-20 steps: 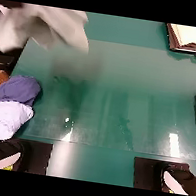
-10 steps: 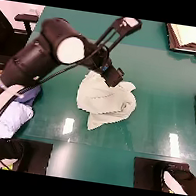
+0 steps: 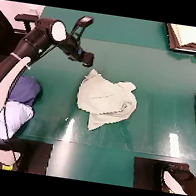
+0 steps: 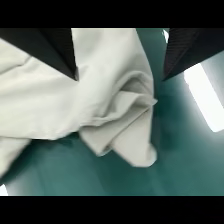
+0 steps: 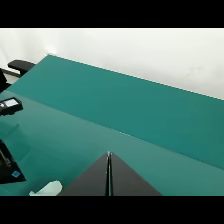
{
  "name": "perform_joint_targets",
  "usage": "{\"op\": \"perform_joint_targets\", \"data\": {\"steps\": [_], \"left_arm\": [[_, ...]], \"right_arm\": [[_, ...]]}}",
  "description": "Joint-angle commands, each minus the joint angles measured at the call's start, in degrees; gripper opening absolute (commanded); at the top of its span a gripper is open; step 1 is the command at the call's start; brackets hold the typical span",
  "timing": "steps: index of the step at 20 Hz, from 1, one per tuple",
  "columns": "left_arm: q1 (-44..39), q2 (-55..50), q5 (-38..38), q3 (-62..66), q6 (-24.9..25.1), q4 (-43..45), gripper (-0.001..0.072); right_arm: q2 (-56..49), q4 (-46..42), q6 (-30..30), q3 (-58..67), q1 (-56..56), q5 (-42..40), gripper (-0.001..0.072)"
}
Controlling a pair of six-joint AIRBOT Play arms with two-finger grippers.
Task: Fold the shirts.
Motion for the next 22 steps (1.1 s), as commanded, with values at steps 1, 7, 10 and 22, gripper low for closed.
{"op": "perform_joint_targets", "data": {"steps": [1, 7, 10, 22], "left_arm": [[6.3, -6.3, 1.5, -3.3, -0.2, -11.9, 0.0616], [3.5, -12.2, 5.4, -4.2, 0.9, -15.3, 0.0615], [2.6, -12.5, 5.4, -3.8, 1.7, -15.0, 0.0257], [13.9, 6.6, -3.2, 6.8, 4.7, 0.0, 0.0030]], "right_arm": [[-0.1, 0.0, 0.0, 0.0, 0.1, 1.3, 0.0020], [-0.3, 0.0, 0.0, 0.0, 0.1, 2.1, 0.0020], [-0.3, -0.1, 0.0, 0.0, 0.1, 2.3, 0.0020], [-11.0, -5.4, 9.0, -14.2, -4.4, 18.0, 0.0021]]}}
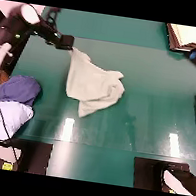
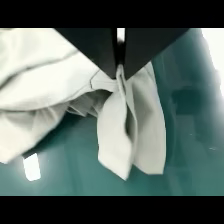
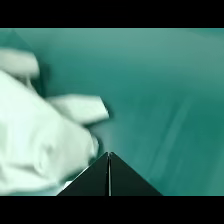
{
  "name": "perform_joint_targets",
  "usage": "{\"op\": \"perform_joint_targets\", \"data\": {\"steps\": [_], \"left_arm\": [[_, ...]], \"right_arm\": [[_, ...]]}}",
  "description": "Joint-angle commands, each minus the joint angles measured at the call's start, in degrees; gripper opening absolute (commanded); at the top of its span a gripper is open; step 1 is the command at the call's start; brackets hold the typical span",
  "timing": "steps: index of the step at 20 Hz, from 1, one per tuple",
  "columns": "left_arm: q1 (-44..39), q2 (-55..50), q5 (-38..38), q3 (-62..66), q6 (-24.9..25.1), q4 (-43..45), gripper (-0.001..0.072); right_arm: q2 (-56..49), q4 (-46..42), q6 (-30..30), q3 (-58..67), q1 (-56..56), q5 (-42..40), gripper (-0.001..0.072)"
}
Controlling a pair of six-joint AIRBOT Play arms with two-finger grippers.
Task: Fold the shirts.
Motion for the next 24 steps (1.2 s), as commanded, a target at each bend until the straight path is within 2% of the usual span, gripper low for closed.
{"op": "perform_joint_targets", "data": {"steps": [1, 2, 3, 9, 12, 17, 19, 20, 21, 22, 24], "left_arm": [[1.3, 5.6, -1.6, 0.8, 0.9, 4.9, 0.0030], [1.3, 5.7, -2.1, 0.8, 0.9, 4.9, 0.0030], [1.3, 5.7, -2.8, 0.6, 0.9, 4.9, 0.0029], [1.3, 5.2, -4.6, 0.4, 0.9, 5.0, 0.0030], [1.3, 5.2, -4.6, 0.4, 0.9, 5.0, 0.0030], [1.3, 5.2, -4.6, 0.4, 0.9, 5.0, 0.0030], [1.3, 5.2, -4.6, 0.4, 0.9, 4.9, 0.0030], [1.3, 5.2, -4.6, 0.4, 0.9, 5.0, 0.0029], [1.3, 5.2, -4.6, 0.4, 0.9, 4.9, 0.0029], [1.3, 5.3, -4.6, 0.5, 0.9, 4.9, 0.0029], [1.3, 6.8, -3.9, 0.5, 0.9, 5.0, 0.0028]], "right_arm": [[-4.8, -0.4, 1.6, -10.3, -0.1, -0.6, 0.0060], [-7.0, -0.3, 1.6, -13.6, 1.0, -2.1, 0.0293], [-9.4, 1.2, 1.6, -16.0, 2.1, -3.9, 0.0470], [-25.5, 18.9, -0.9, -20.7, 8.2, -20.0, 0.0481], [-32.6, 28.3, -5.3, -17.6, 10.7, -21.0, 0.0481], [-42.0, 29.2, -5.8, -7.0, 15.0, -20.1, 0.0480], [-44.9, 29.1, -5.8, -3.1, 16.2, -19.1, 0.0352], [-45.9, 29.0, -5.8, -1.9, 16.3, -19.0, 0.0221], [-46.2, 29.0, -6.2, -1.1, 16.8, -19.2, 0.0050], [-46.0, 28.9, -7.4, -0.5, 16.8, -19.7, 0.0019], [-43.6, 27.6, -7.9, 1.0, 15.6, -20.0, 0.0017]]}}
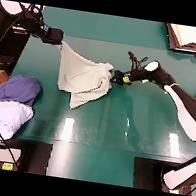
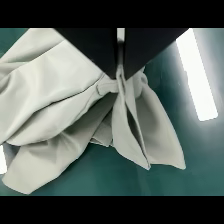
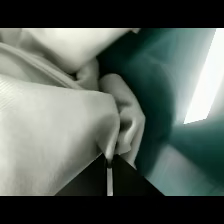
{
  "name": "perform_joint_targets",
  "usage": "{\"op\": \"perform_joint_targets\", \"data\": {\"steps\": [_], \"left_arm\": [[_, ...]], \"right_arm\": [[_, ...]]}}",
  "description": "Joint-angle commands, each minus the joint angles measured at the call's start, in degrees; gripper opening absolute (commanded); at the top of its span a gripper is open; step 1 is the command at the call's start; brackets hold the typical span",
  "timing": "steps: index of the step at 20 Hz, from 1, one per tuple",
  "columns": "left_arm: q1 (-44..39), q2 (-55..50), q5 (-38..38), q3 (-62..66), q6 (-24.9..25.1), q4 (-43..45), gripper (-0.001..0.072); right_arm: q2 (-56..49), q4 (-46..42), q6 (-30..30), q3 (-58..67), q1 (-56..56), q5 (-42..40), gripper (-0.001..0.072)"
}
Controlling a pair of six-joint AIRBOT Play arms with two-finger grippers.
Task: Fold the shirts.
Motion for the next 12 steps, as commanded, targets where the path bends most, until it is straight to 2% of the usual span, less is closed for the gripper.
{"op": "perform_joint_targets", "data": {"steps": [1, 6, 12], "left_arm": [[0.0, 2.6, 1.2, 0.4, 0.0, 0.2, 0.0028], [0.0, 17.1, 4.5, 6.4, -0.1, -0.2, 0.0028], [0.0, 35.5, 12.2, 10.2, -0.1, -7.6, 0.0028]], "right_arm": [[2.8, -3.1, -1.2, 3.7, -1.2, -0.4, 0.0017], [19.6, -15.8, -1.1, 14.7, -7.6, 8.1, 0.0017], [36.1, -17.6, -0.7, 27.9, -8.7, 16.2, 0.0017]]}}
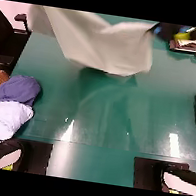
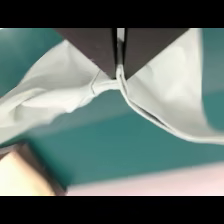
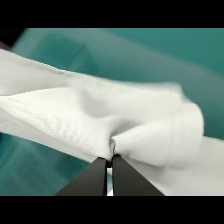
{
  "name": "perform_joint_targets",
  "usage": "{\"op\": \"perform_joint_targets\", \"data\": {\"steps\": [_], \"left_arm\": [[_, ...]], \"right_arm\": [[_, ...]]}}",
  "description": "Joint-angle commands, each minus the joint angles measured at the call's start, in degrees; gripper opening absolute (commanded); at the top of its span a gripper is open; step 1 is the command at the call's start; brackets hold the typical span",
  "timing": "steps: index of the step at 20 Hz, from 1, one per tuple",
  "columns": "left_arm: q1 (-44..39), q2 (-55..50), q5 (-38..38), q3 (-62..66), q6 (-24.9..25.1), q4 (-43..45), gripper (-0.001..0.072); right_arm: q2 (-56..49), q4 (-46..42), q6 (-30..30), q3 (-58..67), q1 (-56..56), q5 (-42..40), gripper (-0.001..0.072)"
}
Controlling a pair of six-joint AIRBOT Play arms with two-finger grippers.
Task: Fold the shirts.
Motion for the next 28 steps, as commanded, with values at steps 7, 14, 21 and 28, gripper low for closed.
{"op": "perform_joint_targets", "data": {"steps": [7, 14, 21, 28], "left_arm": [[0.0, 13.6, 14.3, 3.0, 0.0, -2.7, 0.0027], [0.0, -4.5, 5.3, 2.9, -2.6, 3.1, 0.0028], [0.0, -38.2, -1.2, 2.9, -2.3, 0.4, 0.0029], [0.0, -48.2, 1.4, 2.9, -1.5, 0.0, 0.0031]], "right_arm": [[19.6, -15.6, 8.5, 6.8, -0.6, 4.3, 0.0016], [17.1, -18.1, 18.1, -9.8, -0.6, 10.2, 0.0016], [-0.3, -17.7, 18.3, -25.3, -0.6, 1.7, 0.0017], [-11.4, -16.6, 18.3, -25.7, -0.6, -7.6, 0.0020]]}}
